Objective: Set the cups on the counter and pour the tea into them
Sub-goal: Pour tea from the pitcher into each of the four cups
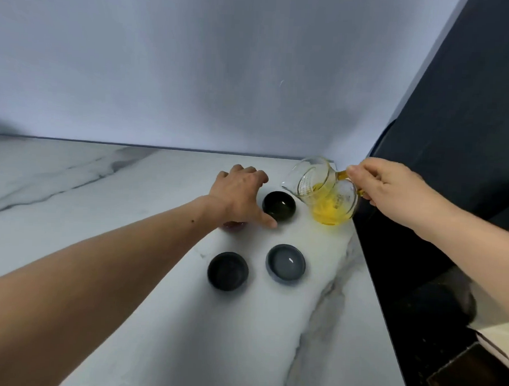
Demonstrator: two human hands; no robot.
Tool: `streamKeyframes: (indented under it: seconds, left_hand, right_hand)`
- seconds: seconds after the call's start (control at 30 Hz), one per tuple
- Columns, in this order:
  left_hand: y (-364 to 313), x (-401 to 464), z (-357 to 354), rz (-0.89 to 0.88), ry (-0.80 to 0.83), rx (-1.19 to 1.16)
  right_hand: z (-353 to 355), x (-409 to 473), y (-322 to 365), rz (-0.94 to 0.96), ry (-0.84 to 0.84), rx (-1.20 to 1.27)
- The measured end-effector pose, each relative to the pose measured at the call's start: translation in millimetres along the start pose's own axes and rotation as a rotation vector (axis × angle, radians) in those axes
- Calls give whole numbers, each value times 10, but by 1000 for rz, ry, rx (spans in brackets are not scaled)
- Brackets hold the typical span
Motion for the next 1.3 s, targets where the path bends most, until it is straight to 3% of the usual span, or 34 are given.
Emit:
streamKeyframes:
  seconds: [0.2, 0.27, 0.43, 0.9, 1.3]
  left_hand:
    - [-14, 123, 3, 0, 194, -130]
    - [108, 101, -165, -46, 51, -160]
    - [59, 161, -249, 8, 134, -315]
    - [-3, 227, -247, -71, 32, -240]
    - [37, 204, -265, -33, 11, -278]
  right_hand:
    - [95, 237, 143, 5, 99, -131]
    - [-105, 148, 133, 138, 9, -189]
    - [-65, 246, 212, 118, 61, -280]
    - [-136, 309, 265, 174, 103, -509]
    - [-223, 287, 517, 288, 134, -652]
Point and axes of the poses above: each hand's wrist, its own x-axis towards the middle knuckle, its own z-axis out of the back of the hand, y = z × x, the point moved 10 cm from there along x, towards the middle knuckle, and after that the axes turned 7 degrees about -y, right-handed, at the moved point
